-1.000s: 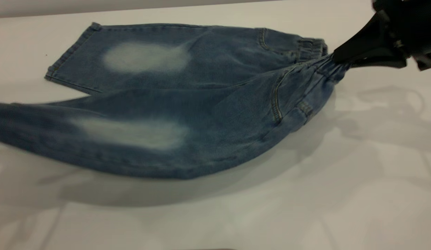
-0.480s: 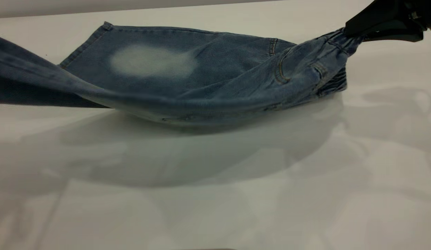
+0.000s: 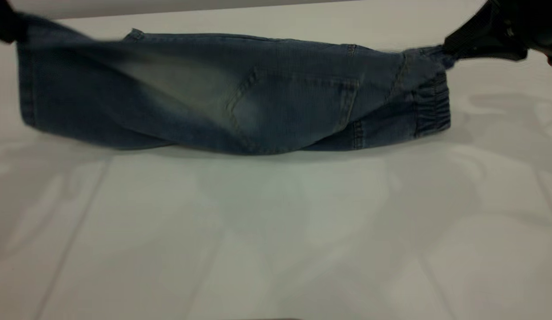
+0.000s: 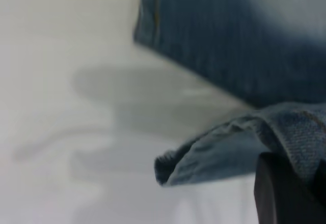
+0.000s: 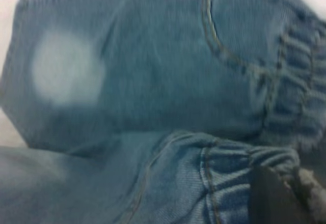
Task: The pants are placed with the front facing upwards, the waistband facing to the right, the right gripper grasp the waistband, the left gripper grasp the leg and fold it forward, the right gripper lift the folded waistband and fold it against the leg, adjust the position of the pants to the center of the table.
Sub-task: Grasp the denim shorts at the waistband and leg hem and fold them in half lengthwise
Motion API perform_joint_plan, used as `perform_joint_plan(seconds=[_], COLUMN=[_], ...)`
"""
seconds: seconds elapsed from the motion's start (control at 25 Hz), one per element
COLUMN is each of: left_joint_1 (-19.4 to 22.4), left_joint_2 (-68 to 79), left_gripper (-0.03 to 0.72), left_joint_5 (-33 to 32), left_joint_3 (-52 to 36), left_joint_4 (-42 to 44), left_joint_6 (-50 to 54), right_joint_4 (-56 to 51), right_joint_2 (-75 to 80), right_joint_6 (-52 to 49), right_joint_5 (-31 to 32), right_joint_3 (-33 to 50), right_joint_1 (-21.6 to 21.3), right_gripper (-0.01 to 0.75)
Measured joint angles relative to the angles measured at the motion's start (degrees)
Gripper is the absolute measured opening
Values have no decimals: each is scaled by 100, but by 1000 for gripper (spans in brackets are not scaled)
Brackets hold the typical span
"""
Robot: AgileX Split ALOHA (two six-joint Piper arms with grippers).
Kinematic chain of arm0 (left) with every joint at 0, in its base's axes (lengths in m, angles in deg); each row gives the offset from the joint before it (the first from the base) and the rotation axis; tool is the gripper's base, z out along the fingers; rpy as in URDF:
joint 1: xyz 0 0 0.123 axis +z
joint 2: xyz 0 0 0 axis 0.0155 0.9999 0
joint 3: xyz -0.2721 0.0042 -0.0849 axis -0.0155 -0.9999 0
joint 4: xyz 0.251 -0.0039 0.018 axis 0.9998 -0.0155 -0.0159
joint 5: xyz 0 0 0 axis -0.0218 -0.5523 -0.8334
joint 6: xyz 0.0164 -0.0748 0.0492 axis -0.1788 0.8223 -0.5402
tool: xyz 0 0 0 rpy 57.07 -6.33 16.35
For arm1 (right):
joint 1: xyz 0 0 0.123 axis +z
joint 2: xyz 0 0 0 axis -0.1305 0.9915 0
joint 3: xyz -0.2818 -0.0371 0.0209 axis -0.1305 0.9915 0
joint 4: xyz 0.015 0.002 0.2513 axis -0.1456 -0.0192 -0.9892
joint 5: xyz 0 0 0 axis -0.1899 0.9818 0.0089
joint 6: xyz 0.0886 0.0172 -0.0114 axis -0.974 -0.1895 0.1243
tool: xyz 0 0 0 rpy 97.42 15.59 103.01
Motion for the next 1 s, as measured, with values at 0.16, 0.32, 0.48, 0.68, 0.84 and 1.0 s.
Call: perform_joint_plan(seconds=[0.16, 0.32, 0.48, 0.68, 0.84, 1.0], left_joint_1=[-19, -141, -244, -256, -256, -256], left_joint_2=[769, 1456, 2005, 2577, 2862, 3027], left_gripper=[47, 47, 47, 47, 47, 47], left_joint_5=[0, -12, -14, 22, 349, 883], left_joint_3=[873, 1704, 2338, 2829, 2965, 3003], left_joint_4=[-10, -11, -16, -4, -4, -4], left_joint_6=[-383, -783, -953, -1114, -1235, -1264], right_joint_4=[-41, -118, -130, -135, -140, -146], right_joint_2=[249, 547, 888, 1340, 1640, 1737], right_joint_6=[82, 143, 304, 342, 342, 342], right_joint_5=[0, -20, -32, -83, -212, -480], right_joint_3=[-458, -887, -1282, -1775, -2073, -2215], right_joint_1=[0, 0, 0, 0, 0, 0], right_gripper=[31, 31, 31, 31, 31, 33])
